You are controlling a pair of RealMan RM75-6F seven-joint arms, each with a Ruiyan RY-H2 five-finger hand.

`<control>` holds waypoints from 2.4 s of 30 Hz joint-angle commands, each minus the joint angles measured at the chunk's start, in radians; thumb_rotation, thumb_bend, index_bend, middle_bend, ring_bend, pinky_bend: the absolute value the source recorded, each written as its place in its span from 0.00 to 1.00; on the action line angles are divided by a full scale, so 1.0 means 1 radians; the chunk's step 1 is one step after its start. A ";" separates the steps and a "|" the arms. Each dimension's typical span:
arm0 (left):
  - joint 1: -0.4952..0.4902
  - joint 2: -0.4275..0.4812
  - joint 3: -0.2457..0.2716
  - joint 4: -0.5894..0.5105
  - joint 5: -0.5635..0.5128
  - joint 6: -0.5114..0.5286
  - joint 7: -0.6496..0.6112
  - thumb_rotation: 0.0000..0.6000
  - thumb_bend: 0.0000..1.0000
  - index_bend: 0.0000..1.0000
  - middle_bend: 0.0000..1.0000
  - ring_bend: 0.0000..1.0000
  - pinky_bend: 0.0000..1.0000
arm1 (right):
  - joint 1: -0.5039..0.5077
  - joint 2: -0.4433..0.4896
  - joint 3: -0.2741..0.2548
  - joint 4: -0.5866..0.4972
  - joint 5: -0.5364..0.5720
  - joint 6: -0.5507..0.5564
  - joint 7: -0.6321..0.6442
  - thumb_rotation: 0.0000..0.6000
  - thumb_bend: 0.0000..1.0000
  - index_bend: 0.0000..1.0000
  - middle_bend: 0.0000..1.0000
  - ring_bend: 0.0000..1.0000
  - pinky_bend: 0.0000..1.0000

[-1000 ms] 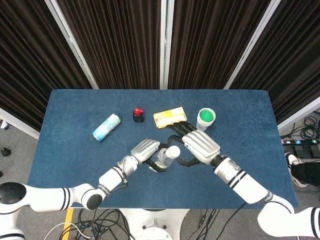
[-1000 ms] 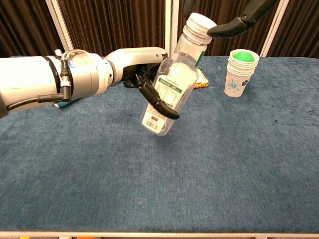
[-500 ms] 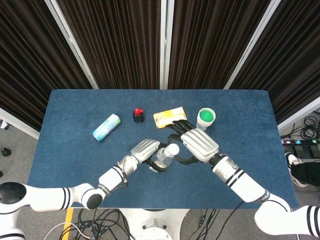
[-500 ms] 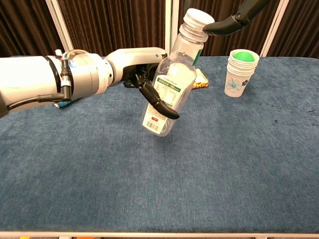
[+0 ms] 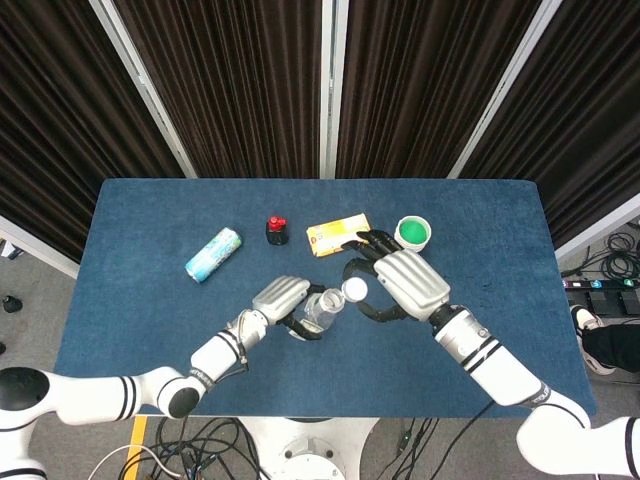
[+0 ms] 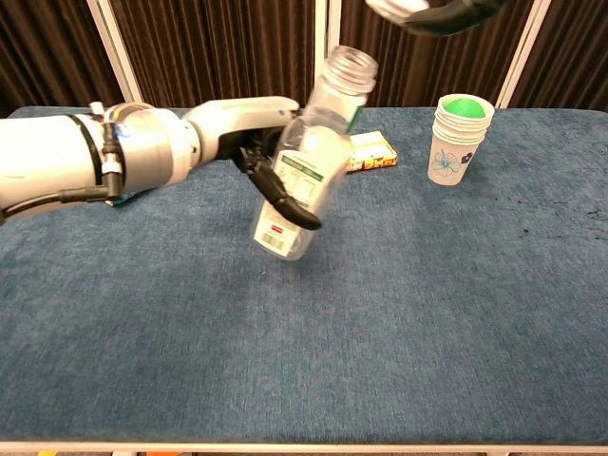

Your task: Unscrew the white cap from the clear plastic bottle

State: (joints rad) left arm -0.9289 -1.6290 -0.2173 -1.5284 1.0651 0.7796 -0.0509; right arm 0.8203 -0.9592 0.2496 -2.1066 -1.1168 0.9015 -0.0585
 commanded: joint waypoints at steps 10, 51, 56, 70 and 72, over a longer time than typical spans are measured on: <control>0.170 -0.099 0.055 0.272 0.196 0.212 -0.280 1.00 0.09 0.46 0.50 0.40 0.34 | -0.086 0.054 -0.048 0.018 -0.060 0.001 0.080 1.00 0.31 0.47 0.13 0.00 0.00; 0.485 0.065 0.114 0.297 0.324 0.541 -0.348 1.00 0.04 0.11 0.09 0.05 0.15 | -0.154 -0.283 -0.171 0.379 -0.103 -0.063 0.070 1.00 0.30 0.47 0.12 0.00 0.00; 0.541 0.154 0.124 0.217 0.314 0.582 -0.267 1.00 0.04 0.11 0.09 0.05 0.15 | -0.146 -0.391 -0.185 0.498 -0.080 -0.076 0.025 1.00 0.30 0.43 0.10 0.00 0.00; 0.646 0.307 0.149 0.119 0.269 0.619 -0.054 1.00 0.04 0.11 0.09 0.05 0.15 | -0.226 -0.404 -0.201 0.573 -0.110 0.038 0.036 1.00 0.27 0.00 0.01 0.00 0.00; 0.666 0.333 0.155 0.101 0.264 0.637 -0.014 1.00 0.04 0.11 0.09 0.05 0.14 | -0.268 -0.351 -0.200 0.540 -0.134 0.104 0.077 1.00 0.27 0.00 0.01 0.00 0.00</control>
State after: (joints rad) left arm -0.2865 -1.3256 -0.0730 -1.4054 1.3347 1.3979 -0.1030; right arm 0.6047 -1.3719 0.0468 -1.5272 -1.2173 0.9271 -0.0243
